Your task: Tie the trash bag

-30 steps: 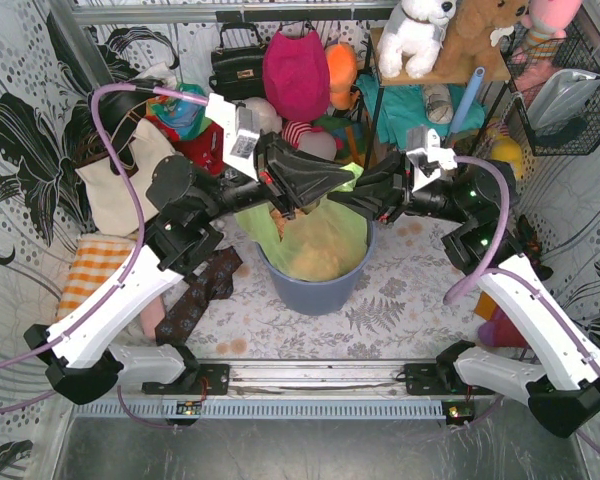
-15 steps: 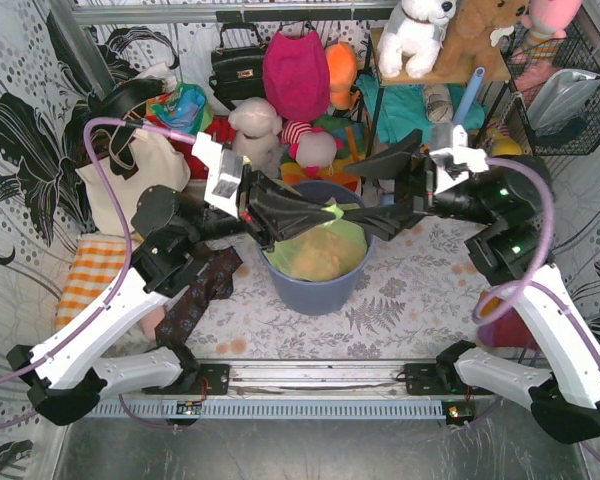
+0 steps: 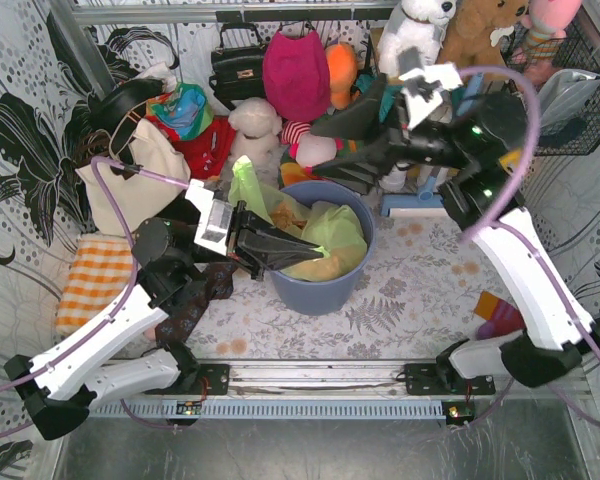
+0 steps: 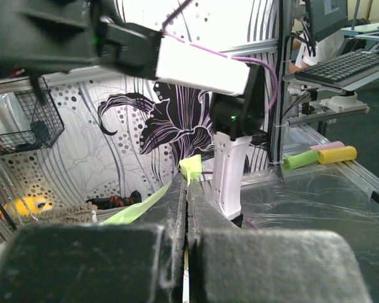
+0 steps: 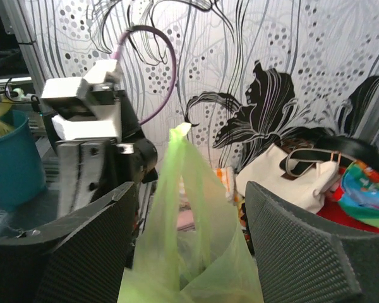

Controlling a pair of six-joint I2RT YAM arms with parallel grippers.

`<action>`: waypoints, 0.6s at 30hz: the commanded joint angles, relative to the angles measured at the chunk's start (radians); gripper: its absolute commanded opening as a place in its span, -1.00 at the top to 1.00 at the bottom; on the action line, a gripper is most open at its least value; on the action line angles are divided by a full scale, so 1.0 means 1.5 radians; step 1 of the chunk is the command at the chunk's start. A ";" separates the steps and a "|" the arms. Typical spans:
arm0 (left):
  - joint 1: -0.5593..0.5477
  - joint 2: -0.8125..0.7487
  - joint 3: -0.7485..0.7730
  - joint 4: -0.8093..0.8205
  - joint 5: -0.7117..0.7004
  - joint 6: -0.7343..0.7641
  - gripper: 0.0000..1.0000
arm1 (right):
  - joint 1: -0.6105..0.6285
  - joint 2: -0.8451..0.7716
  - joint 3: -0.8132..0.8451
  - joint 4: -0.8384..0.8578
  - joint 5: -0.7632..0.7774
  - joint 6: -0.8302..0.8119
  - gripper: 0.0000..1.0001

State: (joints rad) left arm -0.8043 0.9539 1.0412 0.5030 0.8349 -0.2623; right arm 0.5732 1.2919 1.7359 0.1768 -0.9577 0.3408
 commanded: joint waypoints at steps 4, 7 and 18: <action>0.002 -0.012 -0.015 0.098 0.040 -0.030 1.00 | 0.096 0.158 0.224 -0.215 0.026 -0.062 -0.40; 0.002 -0.012 -0.018 0.112 0.055 -0.038 1.00 | 0.116 0.225 0.306 -0.265 0.018 -0.067 -0.41; 0.002 -0.014 -0.023 0.116 0.065 -0.039 1.00 | 0.143 0.363 0.451 -0.271 -0.112 -0.033 -0.30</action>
State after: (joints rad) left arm -0.8040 0.9482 1.0126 0.6331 0.9184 -0.3145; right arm 0.7624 1.8030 2.3466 -0.2260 -1.0279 0.2726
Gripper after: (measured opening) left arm 0.010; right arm 0.680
